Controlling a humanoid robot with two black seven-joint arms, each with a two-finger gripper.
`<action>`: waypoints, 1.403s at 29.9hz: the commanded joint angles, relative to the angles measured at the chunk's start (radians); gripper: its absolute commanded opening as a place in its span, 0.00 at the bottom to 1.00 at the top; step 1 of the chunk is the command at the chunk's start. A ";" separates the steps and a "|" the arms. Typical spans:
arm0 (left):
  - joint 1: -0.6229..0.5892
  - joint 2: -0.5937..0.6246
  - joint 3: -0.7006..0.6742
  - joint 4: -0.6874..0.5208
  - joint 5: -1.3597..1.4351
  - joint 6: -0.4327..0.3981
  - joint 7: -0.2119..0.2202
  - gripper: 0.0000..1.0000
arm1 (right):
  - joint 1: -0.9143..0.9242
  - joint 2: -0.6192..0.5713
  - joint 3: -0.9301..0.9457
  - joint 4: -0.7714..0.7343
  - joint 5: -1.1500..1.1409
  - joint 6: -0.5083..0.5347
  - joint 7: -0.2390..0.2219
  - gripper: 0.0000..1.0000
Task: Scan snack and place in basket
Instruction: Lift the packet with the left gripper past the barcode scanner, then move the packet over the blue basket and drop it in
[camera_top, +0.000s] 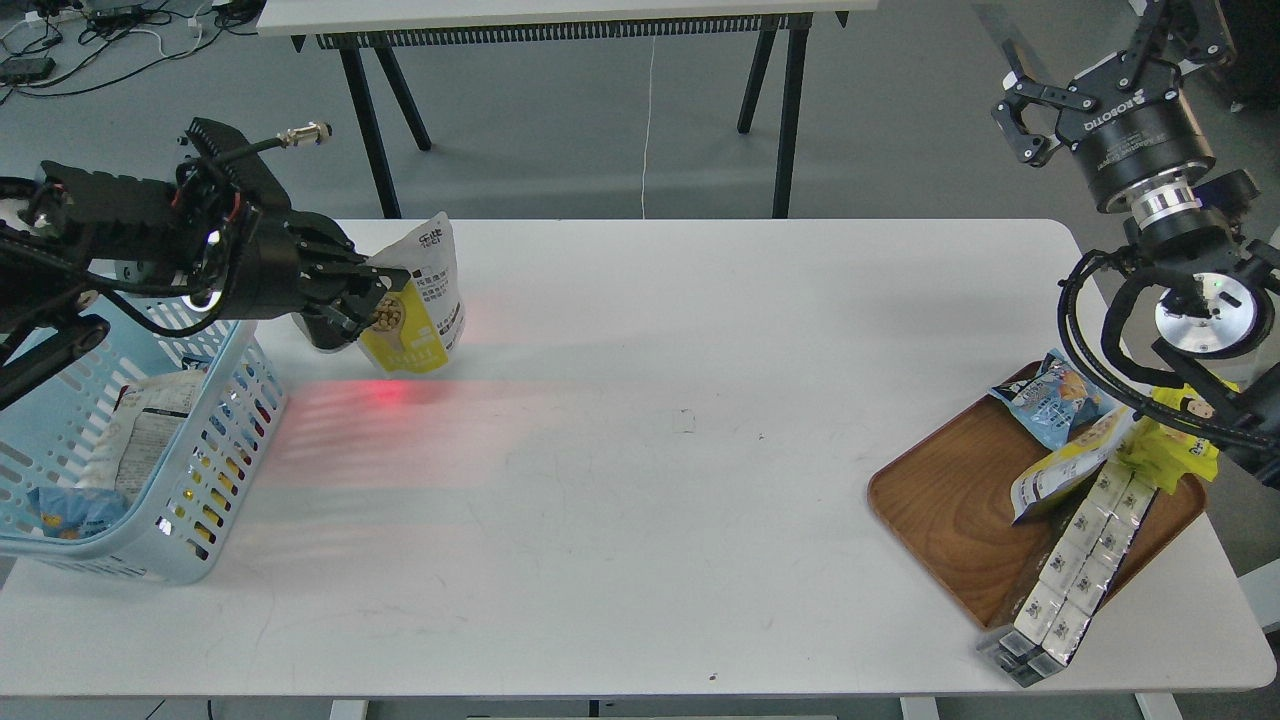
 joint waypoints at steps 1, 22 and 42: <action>0.000 0.007 0.002 -0.001 0.000 -0.002 0.000 0.00 | 0.003 0.006 0.005 0.000 0.000 0.000 0.000 0.99; -0.004 0.047 -0.038 -0.038 -0.042 -0.016 0.000 0.00 | 0.007 -0.008 0.005 0.006 0.000 0.005 0.000 0.99; -0.012 0.460 -0.127 -0.199 -0.255 -0.098 0.000 0.00 | 0.010 0.002 0.005 0.003 0.000 0.011 0.000 0.99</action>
